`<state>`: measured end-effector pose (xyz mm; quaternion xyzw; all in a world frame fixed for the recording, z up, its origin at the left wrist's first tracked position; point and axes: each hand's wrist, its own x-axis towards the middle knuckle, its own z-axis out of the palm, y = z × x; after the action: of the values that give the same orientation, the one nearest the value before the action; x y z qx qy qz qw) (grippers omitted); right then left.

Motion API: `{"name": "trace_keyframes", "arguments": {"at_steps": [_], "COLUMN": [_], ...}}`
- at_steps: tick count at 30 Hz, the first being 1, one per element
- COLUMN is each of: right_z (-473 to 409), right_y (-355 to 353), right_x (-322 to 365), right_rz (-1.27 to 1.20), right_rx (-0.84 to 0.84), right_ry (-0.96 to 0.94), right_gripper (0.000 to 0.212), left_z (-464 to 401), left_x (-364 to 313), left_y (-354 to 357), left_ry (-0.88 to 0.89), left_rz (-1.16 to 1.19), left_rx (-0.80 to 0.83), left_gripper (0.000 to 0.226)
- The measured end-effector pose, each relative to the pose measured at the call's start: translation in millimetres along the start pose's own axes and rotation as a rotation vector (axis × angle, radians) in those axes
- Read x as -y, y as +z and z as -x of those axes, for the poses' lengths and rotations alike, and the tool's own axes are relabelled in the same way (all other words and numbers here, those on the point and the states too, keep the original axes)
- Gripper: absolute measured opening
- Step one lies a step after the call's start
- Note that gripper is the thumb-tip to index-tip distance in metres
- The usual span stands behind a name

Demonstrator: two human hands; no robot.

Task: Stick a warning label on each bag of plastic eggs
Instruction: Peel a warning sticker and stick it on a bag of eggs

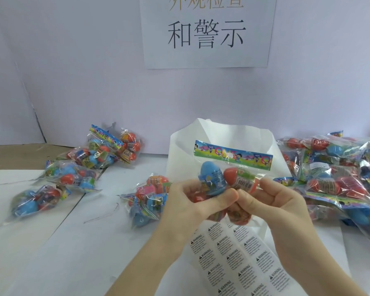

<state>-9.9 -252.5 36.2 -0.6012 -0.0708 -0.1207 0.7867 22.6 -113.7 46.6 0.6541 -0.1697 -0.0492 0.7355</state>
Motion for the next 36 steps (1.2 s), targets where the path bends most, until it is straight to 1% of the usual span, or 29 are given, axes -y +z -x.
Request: {"name": "trace_keyframes", "arguments": {"at_steps": [2, 3, 5, 6, 7, 8, 9, 10, 11, 13, 14, 15, 17, 19, 21, 22, 23, 26, 29, 32, 35, 36], "right_z": [1, 1, 2, 2, 3, 3, 3, 3, 3, 3, 3, 4, 6, 10, 12, 11, 10, 6, 6, 6, 6, 6], "right_y": [1, 2, 3, 2, 2, 1, 1, 0, 0, 3, 5, 7, 8, 8, 8, 7, 7, 6, 7, 4, 1, 0], "right_x": [0, 1, 4, 4, 4, 3, 2, -1, -3, -9, -11, -13, -13, -9, -4, -2, -1, 0, -1, -1, 0, 0], "right_rz": [-0.008, -0.007, -0.031, -0.015, 0.045, 0.156, 0.305, 0.47, 0.626, 0.875, 0.946, 0.975, 0.9, 0.716, 0.595, 0.578, 0.578, 0.589, 0.502, 0.383, 0.315, 0.307], "right_rx": [-0.001, -0.018, -0.093, -0.157, -0.239, -0.333, -0.425, -0.49, -0.51, -0.422, -0.347, -0.262, -0.125, -0.067, -0.113, -0.153, -0.188, -0.218, -0.226, -0.259, -0.298, -0.298], "right_ry": [0.002, -0.008, -0.068, -0.122, -0.192, -0.279, -0.373, -0.477, -0.592, -0.813, -0.881, -0.914, -0.874, -0.765, -0.668, -0.623, -0.58, -0.487, -0.405, -0.33, -0.299, -0.3], "right_gripper": [0.065, 0.058, 0.034, 0.028, 0.025, 0.025, 0.027, 0.032, 0.037, 0.034, 0.035, 0.04, 0.047, 0.039, 0.031, 0.028, 0.027, 0.022, 0.015, 0.024, 0.025, 0.025], "left_z": [0, 0, 0, 0, 0, 1, 3, 5, 7, 12, 13, 13, 9, 4, 3, 4, 4, 6, 7, 5, 4, 4], "left_x": [1, 1, 2, 5, 7, 9, 10, 10, 10, 8, 8, 9, 9, 7, 3, 0, -2, -6, -8, -5, -5, -5], "left_y": [1, 1, 3, 5, 6, 8, 10, 12, 15, 22, 24, 23, 18, 11, 6, 5, 4, 4, 4, 2, 1, 0], "left_ry": [-0.026, -0.046, -0.072, -0.07, -0.047, -0.007, 0.03, 0.042, 0.025, -0.02, -0.01, 0.002, -0.002, -0.025, -0.044, -0.053, -0.067, -0.135, -0.158, -0.152, -0.135, -0.121], "left_rz": [0.003, 0.003, -0.057, -0.147, -0.241, -0.291, -0.285, -0.245, -0.179, -0.045, 0.014, 0.055, 0.134, 0.227, 0.242, 0.236, 0.233, 0.265, 0.276, 0.268, 0.19, 0.163], "left_rx": [-0.015, -0.024, -0.065, -0.117, -0.184, -0.247, -0.278, -0.249, -0.147, 0.113, 0.159, 0.131, -0.009, -0.061, -0.037, -0.023, -0.013, -0.018, -0.021, 0.002, 0.052, 0.078], "left_gripper": [0.025, 0.03, 0.048, 0.058, 0.065, 0.068, 0.068, 0.066, 0.063, 0.053, 0.045, 0.036, 0.029, 0.028, 0.02, 0.011, 0.007, 0.018, 0.022, 0.012, 0.003, 0.003]}}
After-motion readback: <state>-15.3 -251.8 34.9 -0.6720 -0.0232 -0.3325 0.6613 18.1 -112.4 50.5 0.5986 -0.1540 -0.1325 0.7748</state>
